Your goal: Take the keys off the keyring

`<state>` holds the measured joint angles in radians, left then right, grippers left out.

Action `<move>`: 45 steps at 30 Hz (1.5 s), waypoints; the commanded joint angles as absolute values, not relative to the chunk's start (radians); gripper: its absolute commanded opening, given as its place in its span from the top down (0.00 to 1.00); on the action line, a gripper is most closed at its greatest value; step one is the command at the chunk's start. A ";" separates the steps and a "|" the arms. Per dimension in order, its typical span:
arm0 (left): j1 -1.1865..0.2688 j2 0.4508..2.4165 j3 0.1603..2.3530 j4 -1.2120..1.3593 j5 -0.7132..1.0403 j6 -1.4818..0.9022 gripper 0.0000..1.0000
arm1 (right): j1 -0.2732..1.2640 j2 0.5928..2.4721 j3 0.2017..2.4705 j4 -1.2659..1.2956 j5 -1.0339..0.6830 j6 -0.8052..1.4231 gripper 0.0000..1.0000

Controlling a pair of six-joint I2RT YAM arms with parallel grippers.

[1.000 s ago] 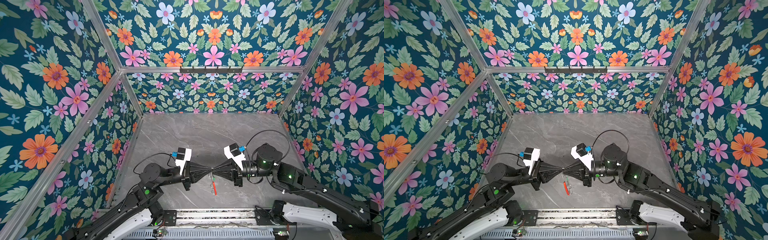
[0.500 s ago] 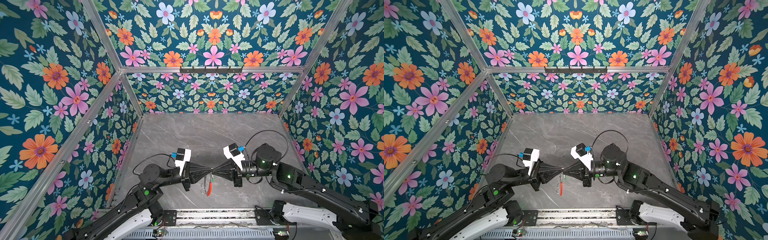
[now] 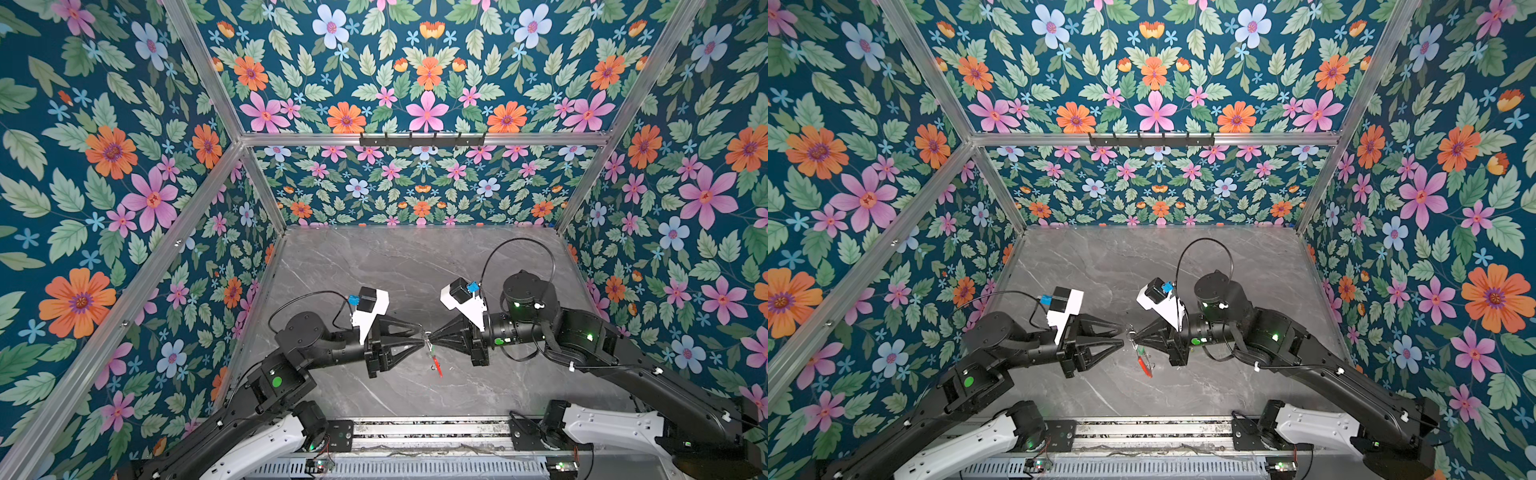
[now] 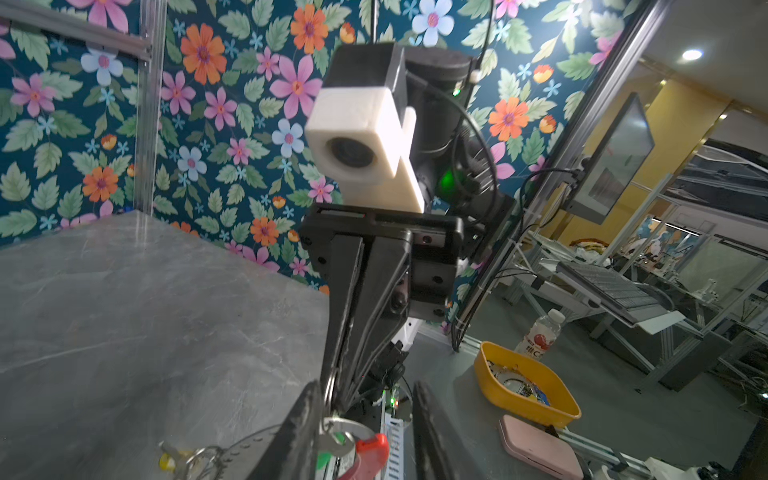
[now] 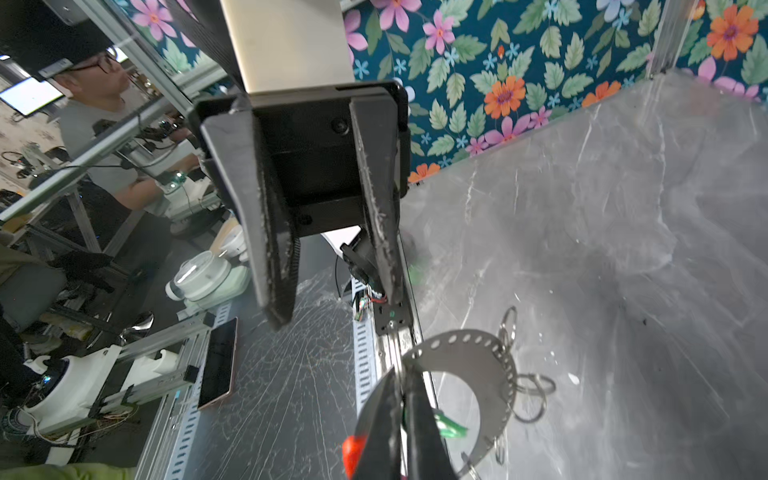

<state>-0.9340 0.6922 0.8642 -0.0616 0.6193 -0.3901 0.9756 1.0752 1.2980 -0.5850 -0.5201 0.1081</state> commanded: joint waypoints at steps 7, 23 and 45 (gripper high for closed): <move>-0.932 0.797 0.975 -0.322 0.646 -0.281 0.67 | 0.977 1.144 1.409 -0.829 -0.494 0.027 1.00; -0.932 0.869 1.016 -0.342 0.696 -0.261 0.79 | 0.976 1.206 1.485 -0.916 -0.463 0.002 1.00; -0.932 0.848 0.952 -0.208 0.674 -0.292 1.00 | 0.988 1.185 1.455 -0.796 -0.419 0.031 0.66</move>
<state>-0.9329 0.8566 0.9581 -0.2752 0.6918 -0.2771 0.9840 1.2030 1.4719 -0.9024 -0.4362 0.0208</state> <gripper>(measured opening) 0.050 0.324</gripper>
